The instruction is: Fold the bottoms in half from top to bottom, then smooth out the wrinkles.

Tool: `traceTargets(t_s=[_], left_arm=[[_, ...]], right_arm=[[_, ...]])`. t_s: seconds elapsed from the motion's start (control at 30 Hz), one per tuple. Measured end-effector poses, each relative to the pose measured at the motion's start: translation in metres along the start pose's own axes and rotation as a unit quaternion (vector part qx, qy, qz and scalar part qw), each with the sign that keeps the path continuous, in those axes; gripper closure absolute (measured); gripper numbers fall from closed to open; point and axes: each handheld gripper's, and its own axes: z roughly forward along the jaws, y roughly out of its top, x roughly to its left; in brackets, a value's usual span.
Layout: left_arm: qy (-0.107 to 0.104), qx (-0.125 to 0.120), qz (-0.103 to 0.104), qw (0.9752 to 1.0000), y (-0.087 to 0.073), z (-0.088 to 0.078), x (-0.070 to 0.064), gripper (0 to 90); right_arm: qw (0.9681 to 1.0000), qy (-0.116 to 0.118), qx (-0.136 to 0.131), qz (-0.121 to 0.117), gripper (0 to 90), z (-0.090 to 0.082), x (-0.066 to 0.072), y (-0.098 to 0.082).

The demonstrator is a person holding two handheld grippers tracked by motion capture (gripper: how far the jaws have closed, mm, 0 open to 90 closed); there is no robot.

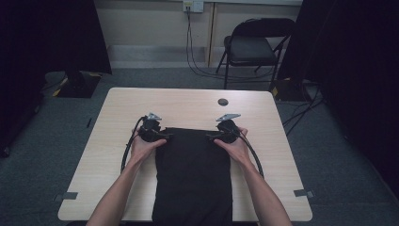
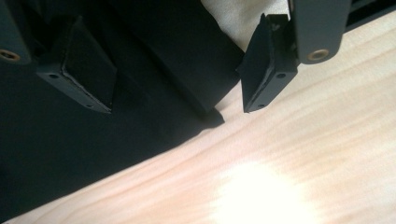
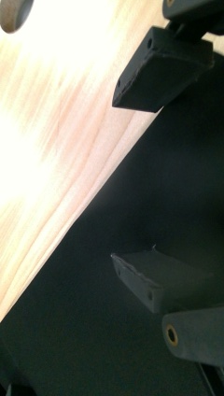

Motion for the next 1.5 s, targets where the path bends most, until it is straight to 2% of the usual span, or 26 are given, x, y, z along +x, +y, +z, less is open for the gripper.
traceTargets(t_s=[0.1, 0.2, 0.27, 0.33, 0.37, 0.4, 0.5, 0.57, 0.63, 0.67, 0.7, 0.77, 0.8, 0.9, 0.97, 1.0, 1.1, 1.13, 1.2, 1.33, 1.4, 1.43, 1.5], left_arm=[[-0.009, 0.001, -0.017, 0.9998, -0.003, 0.003, 0.002, 23.8], [-0.002, -0.016, -0.013, 0.9998, -0.009, 0.003, 0.000, 22.9], [0.001, -0.015, 0.000, 0.9999, -0.009, 0.004, -0.001, 22.7], [-0.002, -0.016, -0.010, 0.9998, -0.007, 0.004, 0.000, 22.4], [-0.002, -0.011, -0.008, 0.9999, -0.006, 0.004, 0.000, 22.4], [-0.002, -0.011, -0.001, 0.9999, -0.006, 0.005, 0.000, 21.5], [0.002, -0.013, 0.003, 0.9999, -0.005, 0.008, -0.003, 19.0], [0.013, -0.003, 0.032, 0.9994, -0.006, 0.009, -0.007, 19.1], [0.008, -0.005, 0.037, 0.9993, -0.007, 0.007, -0.010, 24.7], [-0.002, -0.007, 0.039, 0.9992, -0.007, 0.005, -0.012, 28.6], [-0.011, -0.007, 0.042, 0.9990, -0.008, 0.004, -0.014, 39.7], [-0.032, -0.004, 0.046, 0.9984, -0.007, 0.002, -0.019, 56.4], [-0.032, -0.005, 0.050, 0.9982, -0.007, 0.002, -0.020, 67.3], [-0.038, -0.009, 0.038, 0.9985, -0.008, 0.001, -0.021, 81.8], [-0.040, -0.012, 0.032, 0.9986, -0.008, 0.000, -0.019, 84.2], [-0.037, -0.023, 0.026, 0.9987, -0.007, -0.002, -0.018, 84.5], [-0.036, -0.046, 0.015, 0.9982, -0.001, -0.008, -0.015, 84.8], [-0.036, -0.058, 0.003, 0.9977, 0.002, -0.010, -0.015, 84.8], [-0.035, -0.074, -0.005, 0.9966, 0.010, -0.014, -0.013, 84.9], [-0.041, -0.088, -0.003, 0.9953, 0.031, -0.022, -0.008, 84.8], [-0.033, -0.101, -0.001, 0.9944, 0.043, -0.030, -0.006, 84.9], [-0.038, -0.108, -0.006, 0.9935, 0.049, -0.034, -0.004, 84.9], [-0.031, -0.119, -0.002, 0.9924, 0.060, -0.042, -0.002, 84.9]], right_arm=[[0.9999, 0.001, 0.010, 0.000, 19.4, 0.005, 0.000, -0.002], [0.9997, -0.004, 0.021, -0.008, 18.7, 0.007, 0.000, -0.003], [0.9996, -0.011, 0.023, -0.015, 18.7, 0.008, -0.002, -0.004], [0.9997, -0.006, 0.023, -0.003, 18.5, 0.008, -0.005, -0.004], [0.9997, -0.008, 0.024, -0.003, 17.7, 0.010, -0.007, -0.005], [0.9998, -0.004, 0.020, 0.002, 17.2, 0.010, -0.008, -0.006], [1.0000, -0.002, 0.010, -0.002, 17.3, 0.010, -0.007, -0.009], [1.0000, 0.003, 0.001, -0.007, 17.4, 0.008, -0.004, -0.013], [0.9998, 0.013, -0.001, -0.013, 18.2, 0.006, 0.000, -0.016], [0.9998, 0.016, 0.002, -0.014, 18.6, 0.004, 0.002, -0.016], [0.9997, 0.017, 0.010, -0.015, 23.1, 0.002, 0.003, -0.016], [0.9993, 0.028, 0.010, -0.025, 36.7, -0.002, 0.006, -0.016], [0.9989, 0.035, 0.011, -0.029, 49.4, -0.004, 0.008, -0.016], [0.9981, 0.053, 0.010, -0.031, 71.4, -0.006, 0.013, -0.016], [0.9977, 0.063, 0.013, -0.022, 81.0, -0.006, 0.015, -0.015], [0.9979, 0.061, 0.015, -0.018, 83.9, -0.006, 0.015, -0.014], [0.9982, 0.060, 0.008, -0.002, 86.0, -0.007, 0.011, -0.005], [0.9980, 0.063, 0.000, 0.008, 86.2, -0.009, 0.008, 0.000], [0.9984, 0.054, -0.011, 0.010, 86.4, -0.013, 0.003, 0.010], [0.9978, 0.047, -0.039, 0.025, 86.5, -0.026, -0.008, 0.032], [0.9972, 0.045, -0.053, 0.027, 86.5, -0.032, -0.010, 0.042], [0.9964, 0.047, -0.063, 0.031, 86.5, -0.036, -0.012, 0.049], [0.9957, 0.038, -0.078, 0.033, 86.5, -0.042, -0.014, 0.058]])
